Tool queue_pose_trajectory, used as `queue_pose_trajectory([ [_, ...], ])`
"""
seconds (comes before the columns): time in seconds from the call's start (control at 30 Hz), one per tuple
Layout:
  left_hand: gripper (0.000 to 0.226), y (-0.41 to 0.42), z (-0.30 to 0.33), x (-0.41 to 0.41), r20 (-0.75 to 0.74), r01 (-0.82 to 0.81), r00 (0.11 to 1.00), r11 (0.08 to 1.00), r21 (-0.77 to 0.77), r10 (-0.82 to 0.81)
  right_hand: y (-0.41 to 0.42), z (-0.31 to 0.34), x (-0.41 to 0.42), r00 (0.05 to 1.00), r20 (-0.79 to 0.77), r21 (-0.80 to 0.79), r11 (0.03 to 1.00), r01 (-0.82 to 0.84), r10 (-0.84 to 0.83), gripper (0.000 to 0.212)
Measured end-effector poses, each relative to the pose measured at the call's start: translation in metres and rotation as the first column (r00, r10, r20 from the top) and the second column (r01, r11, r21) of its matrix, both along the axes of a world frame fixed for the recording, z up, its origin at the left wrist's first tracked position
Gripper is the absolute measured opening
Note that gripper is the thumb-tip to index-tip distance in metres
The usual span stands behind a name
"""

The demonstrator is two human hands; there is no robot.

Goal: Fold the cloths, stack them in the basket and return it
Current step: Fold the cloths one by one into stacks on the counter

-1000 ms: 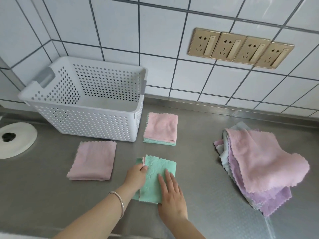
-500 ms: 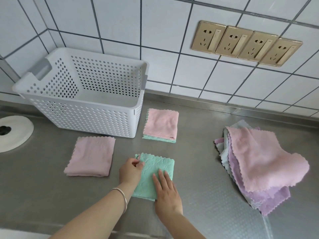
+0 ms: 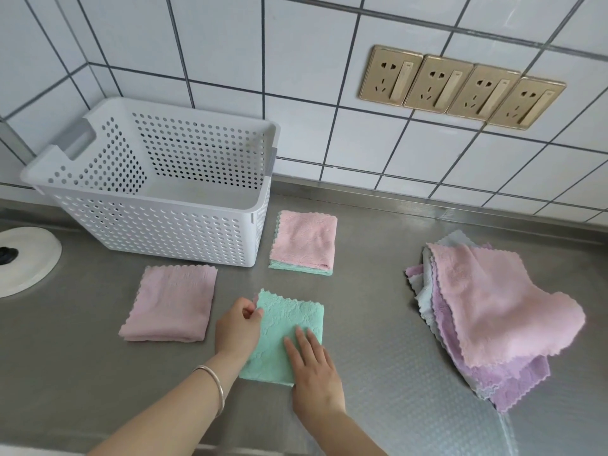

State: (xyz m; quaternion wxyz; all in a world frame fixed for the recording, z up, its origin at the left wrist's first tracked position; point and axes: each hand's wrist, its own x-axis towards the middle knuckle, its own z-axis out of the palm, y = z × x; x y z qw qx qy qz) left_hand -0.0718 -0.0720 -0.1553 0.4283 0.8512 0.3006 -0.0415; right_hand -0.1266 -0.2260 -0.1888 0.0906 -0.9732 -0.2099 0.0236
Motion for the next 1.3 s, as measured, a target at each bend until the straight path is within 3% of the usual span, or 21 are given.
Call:
queue_pose_trajectory([
  [0.23, 0.01, 0.007, -0.015, -0.003, -0.045, -0.027, 0.999, 0.999, 0.022, 0.028, 0.001, 0.001, 0.0, 0.993, -0.108, 0.029, 0.999, -0.037, 0.04, 0.106],
  [0.4, 0.014, 0.009, -0.023, -0.007, -0.03, -0.029, 0.999, 0.997, 0.077, 0.031, -0.005, 0.007, 0.0, 0.997, -0.083, 0.07, 0.997, 0.01, -0.004, 0.06],
  [0.5, 0.033, 0.008, -0.025, -0.013, -0.054, -0.015, 0.998, 0.99, 0.143, 0.023, -0.007, 0.013, 0.004, 0.945, -0.212, 0.366, 0.876, 0.312, -0.248, 0.05],
  [0.57, 0.049, 0.003, -0.025, -0.021, -0.113, 0.027, 0.994, 0.966, 0.259, 0.003, -0.006, 0.02, 0.012, 0.823, -0.355, 0.358, 0.749, 0.557, -0.443, 0.045],
  [0.63, 0.052, -0.001, -0.024, -0.029, -0.16, 0.064, 0.987, 0.945, 0.321, -0.013, -0.005, 0.023, 0.022, 0.646, -0.539, 0.24, 0.636, 0.733, -0.54, 0.044],
  [0.73, 0.049, -0.003, -0.024, -0.031, -0.252, 0.164, 0.964, 0.929, 0.333, -0.08, 0.001, 0.025, 0.03, 0.453, -0.75, 0.138, 0.556, 0.82, -0.481, 0.029],
  [0.8, 0.046, -0.003, -0.021, -0.029, -0.285, 0.202, 0.952, 0.931, 0.305, -0.113, 0.007, 0.027, 0.032, 0.414, -0.798, 0.141, 0.531, 0.836, -0.439, 0.017],
  [0.87, 0.035, 0.001, -0.007, -0.03, -0.245, 0.143, 0.965, 0.97, 0.195, -0.093, 0.013, 0.036, 0.032, 0.406, -0.827, 0.197, 0.477, 0.857, -0.388, 0.011],
  [0.97, 0.027, 0.026, 0.022, -0.033, -0.075, -0.03, 0.997, 1.0, 0.005, 0.03, 0.035, 0.058, 0.037, 0.5, -0.826, 0.347, 0.464, 0.815, -0.261, 0.009],
  [1.07, 0.031, 0.069, 0.047, -0.031, 0.113, -0.166, 0.979, 0.985, -0.041, 0.17, 0.074, 0.073, 0.047, 0.551, -0.831, 0.468, 0.444, 0.764, -0.071, 0.013],
  [1.17, 0.043, 0.121, 0.045, -0.026, 0.165, -0.239, 0.958, 0.971, 0.008, 0.234, 0.124, 0.071, 0.058, 0.471, -0.88, 0.451, 0.412, 0.792, 0.059, 0.015],
  [1.3, 0.048, 0.169, 0.02, -0.012, 0.067, -0.257, 0.965, 0.965, 0.049, 0.253, 0.174, 0.053, 0.078, 0.378, -0.926, 0.357, 0.395, 0.846, 0.027, 0.023],
])
